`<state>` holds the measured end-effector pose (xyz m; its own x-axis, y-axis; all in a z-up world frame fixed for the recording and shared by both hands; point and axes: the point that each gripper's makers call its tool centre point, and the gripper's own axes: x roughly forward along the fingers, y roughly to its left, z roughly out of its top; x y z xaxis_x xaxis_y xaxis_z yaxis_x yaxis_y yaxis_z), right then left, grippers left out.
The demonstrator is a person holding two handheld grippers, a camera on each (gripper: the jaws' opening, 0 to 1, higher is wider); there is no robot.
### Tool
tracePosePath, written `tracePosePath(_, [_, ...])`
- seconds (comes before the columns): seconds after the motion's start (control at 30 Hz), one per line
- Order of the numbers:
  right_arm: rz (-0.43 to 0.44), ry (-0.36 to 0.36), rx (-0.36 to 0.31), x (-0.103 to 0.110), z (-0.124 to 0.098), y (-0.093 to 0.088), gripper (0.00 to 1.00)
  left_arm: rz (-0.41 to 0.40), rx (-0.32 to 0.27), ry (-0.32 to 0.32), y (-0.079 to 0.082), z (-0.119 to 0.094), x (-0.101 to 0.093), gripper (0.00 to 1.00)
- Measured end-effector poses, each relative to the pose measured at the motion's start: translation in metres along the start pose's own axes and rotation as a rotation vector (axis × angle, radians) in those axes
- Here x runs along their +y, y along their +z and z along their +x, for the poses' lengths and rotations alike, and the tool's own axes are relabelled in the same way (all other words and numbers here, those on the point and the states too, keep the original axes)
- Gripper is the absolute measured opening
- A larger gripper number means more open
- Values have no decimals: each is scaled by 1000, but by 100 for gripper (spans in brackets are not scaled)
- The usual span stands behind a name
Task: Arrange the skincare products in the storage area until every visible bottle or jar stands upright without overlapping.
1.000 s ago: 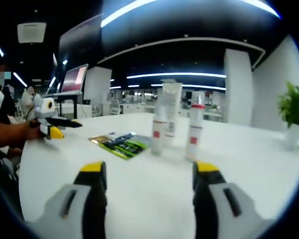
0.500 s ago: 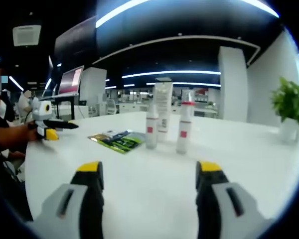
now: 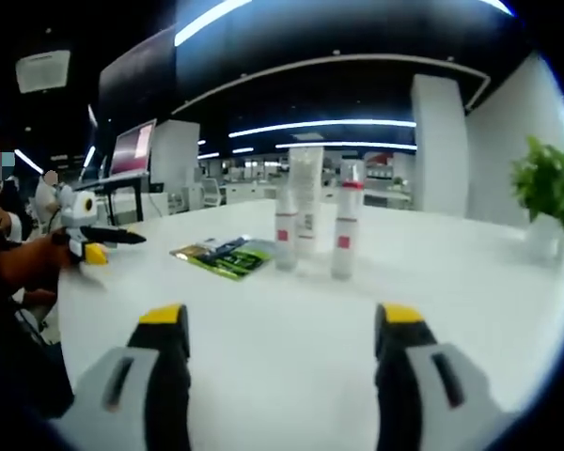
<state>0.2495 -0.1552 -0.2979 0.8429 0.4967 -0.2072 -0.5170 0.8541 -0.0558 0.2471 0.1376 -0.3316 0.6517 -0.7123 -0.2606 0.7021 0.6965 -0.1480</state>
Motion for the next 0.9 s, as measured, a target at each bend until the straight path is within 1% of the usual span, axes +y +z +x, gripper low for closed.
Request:
tracePosePath(0.1, [0, 15, 34, 0, -2, 1, 82, 2, 24, 8, 1, -2, -3, 100])
tracePosePath(0.2, [-6, 26, 69, 1, -5, 0, 83, 21, 41, 15, 3, -6, -7, 100])
tracePosePath(0.3, [-15, 35, 91, 2, -9, 0, 83, 51, 62, 13, 6, -11, -13, 100])
tracePosePath(0.4, [-1, 34, 88, 0, -14, 3, 85, 63, 90, -6, 7, -15, -23, 100])
tracePosePath(0.47, [12, 32, 84, 0, -17, 4, 87, 75, 108, -31, 5, -17, -31, 100])
tracePosePath(0.53, [21, 25, 81, -2, -21, 4, 88, 69, 121, -55, 4, -18, -39, 100])
tracePosePath(0.73, [10, 19, 81, -4, -29, 9, 90, 72, 143, -68, 0, -23, -49, 100])
tracePosePath(0.83, [-3, 13, 81, -4, -31, 13, 95, 70, 140, -65, 2, -26, -51, 100])
tracePosePath(0.9, [-8, 16, 84, -2, -33, 17, 96, 78, 129, -51, 5, -30, -50, 100])
